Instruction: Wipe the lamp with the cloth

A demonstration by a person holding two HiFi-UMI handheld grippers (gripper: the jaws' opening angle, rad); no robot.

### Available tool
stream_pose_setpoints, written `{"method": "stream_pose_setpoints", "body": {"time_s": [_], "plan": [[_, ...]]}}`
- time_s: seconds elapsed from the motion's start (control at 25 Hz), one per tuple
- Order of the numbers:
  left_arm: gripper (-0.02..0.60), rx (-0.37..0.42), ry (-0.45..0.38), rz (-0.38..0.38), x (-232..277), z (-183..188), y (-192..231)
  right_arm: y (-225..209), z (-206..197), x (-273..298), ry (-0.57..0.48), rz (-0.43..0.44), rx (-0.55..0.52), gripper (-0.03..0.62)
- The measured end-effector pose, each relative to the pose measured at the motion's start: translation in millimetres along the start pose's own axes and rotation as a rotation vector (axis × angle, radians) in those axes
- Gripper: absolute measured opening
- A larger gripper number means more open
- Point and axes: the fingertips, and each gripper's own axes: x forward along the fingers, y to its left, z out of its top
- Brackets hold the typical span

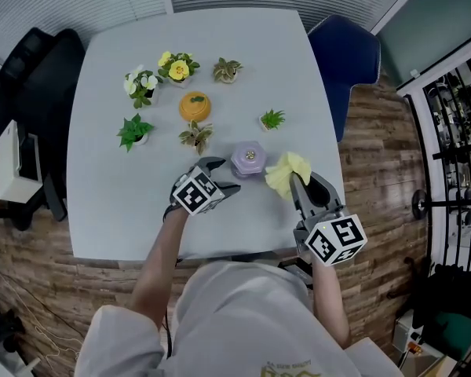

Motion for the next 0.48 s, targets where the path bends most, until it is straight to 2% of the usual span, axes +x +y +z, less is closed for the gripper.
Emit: {"method": "stream_pose_setpoints", "body": {"time_s": [0.2, 0.48], "plan": [[0.325, 0.069, 0.049, -0.001, 10.6, -6.5, 4.5, -0.9, 0.0, 2.4, 0.011, 0.007, -0.001, 0.063], [0.325, 0.111, 0.064, -0.013, 22.1, -3.8, 13.3, -3.5, 3.1, 11.3, 0.019, 0.030, -0.004, 0.063]]}}
